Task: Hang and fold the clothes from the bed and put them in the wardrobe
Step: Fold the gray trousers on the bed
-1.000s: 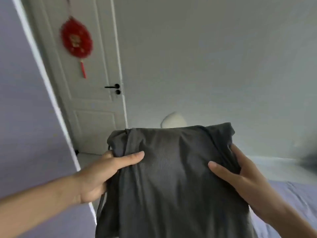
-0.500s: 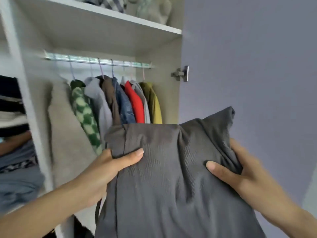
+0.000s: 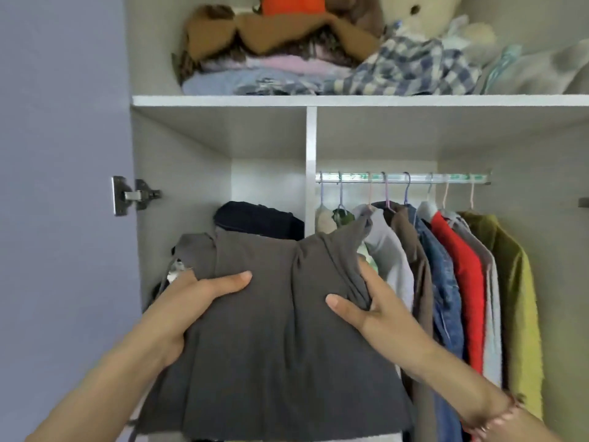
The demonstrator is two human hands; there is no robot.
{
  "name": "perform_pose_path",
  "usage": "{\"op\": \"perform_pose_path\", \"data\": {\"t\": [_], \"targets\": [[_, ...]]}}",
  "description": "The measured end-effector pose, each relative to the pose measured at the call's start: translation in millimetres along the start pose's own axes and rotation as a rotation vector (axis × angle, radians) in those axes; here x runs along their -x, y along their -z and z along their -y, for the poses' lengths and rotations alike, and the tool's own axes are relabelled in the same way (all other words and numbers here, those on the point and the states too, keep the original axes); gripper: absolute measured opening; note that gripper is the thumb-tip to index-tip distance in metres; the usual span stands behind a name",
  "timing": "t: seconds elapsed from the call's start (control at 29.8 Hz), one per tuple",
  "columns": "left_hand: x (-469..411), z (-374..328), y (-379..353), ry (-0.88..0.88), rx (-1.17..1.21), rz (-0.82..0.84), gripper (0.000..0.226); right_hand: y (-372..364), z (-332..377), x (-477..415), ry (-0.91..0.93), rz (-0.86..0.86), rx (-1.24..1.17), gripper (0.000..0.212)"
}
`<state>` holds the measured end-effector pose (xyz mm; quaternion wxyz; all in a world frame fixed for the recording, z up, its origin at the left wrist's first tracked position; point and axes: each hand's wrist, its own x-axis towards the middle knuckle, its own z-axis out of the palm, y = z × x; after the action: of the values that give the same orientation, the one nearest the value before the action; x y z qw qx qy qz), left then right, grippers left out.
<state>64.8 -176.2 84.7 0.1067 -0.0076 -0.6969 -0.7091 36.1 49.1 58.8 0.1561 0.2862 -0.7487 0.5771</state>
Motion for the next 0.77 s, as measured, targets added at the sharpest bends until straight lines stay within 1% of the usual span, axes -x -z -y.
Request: {"op": "perform_pose_path", "data": {"t": [0.1,0.17,0.24,0.34,0.44,0.5,0.57,0.67,0.74,0.77], "targets": [[-23,-25,18,-0.01,-0.01,-0.08,0.019,-23,6,-50,0.042,0.009,0.008,0.05],[-42,-44,30,-0.002,-0.014,-0.123,0.013,-40,10,-87,0.073,-0.016,0.063,0.056],[-65,-62,42,0.015,-0.03,-0.133,0.015,-56,12,-125,0.077,-0.033,0.101,0.06],[-99,-87,53,0.046,-0.065,-0.111,0.017,-76,16,-181,0.012,-0.096,0.162,0.055],[-141,-110,58,0.015,-0.097,-0.097,0.008,-87,20,-235,-0.092,-0.207,0.198,0.042],[-175,-118,60,-0.008,-0.137,-0.089,0.007,-92,17,-269,-0.154,-0.275,0.167,0.042],[-202,-124,57,-0.009,-0.158,-0.107,0.015,-91,14,-295,-0.194,-0.328,0.202,0.044],[-272,-125,63,-0.026,-0.218,-0.118,0.023,-98,-5,-351,-0.171,-0.396,0.292,0.05],[-323,-123,63,-0.071,-0.243,-0.15,0.018,-97,-19,-383,-0.175,-0.404,0.382,0.05],[-351,-124,61,-0.134,-0.234,-0.188,0.01,-95,-26,-400,-0.179,-0.419,0.444,0.047]]}}
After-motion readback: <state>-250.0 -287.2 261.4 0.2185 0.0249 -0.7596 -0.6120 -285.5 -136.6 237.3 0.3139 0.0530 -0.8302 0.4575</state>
